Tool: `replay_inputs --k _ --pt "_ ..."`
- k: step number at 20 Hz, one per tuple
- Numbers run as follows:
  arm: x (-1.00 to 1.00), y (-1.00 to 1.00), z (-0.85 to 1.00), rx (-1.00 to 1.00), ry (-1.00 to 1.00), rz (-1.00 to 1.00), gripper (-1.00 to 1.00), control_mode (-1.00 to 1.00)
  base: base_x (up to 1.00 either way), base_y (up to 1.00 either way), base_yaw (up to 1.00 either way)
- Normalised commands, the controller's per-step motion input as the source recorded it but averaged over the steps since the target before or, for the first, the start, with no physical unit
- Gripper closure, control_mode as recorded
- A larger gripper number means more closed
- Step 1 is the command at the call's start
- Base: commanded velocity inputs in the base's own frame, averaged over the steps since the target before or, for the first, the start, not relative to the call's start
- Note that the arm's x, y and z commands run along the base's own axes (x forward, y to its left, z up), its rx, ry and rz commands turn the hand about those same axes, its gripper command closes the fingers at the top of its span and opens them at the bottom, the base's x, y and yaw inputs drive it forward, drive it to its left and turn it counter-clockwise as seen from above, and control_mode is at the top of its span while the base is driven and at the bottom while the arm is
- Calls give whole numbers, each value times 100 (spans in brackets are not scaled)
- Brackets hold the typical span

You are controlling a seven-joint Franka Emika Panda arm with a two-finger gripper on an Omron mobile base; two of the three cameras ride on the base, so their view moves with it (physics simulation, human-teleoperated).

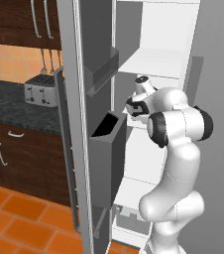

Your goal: Take the meat container that has the shrimp and place it on the second highest rack of the freezer. Then take the vegetable container that has the mushroom and lemon and place it on the highest rack of the freezer.

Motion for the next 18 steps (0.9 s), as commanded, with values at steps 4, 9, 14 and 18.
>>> replay_inputs --k 4,9,14,18 --pt "0 0 0 0 0 0 -100 -100 0 0 0" --pt "-28 5 0 -1 -10 1 -100 -100 0 0 0" --pt "-100 45 0 -4 -40 7 -100 -100 0 0 0" --pt "-69 46 37 -2 -15 1 -100 -100 0 0 0"
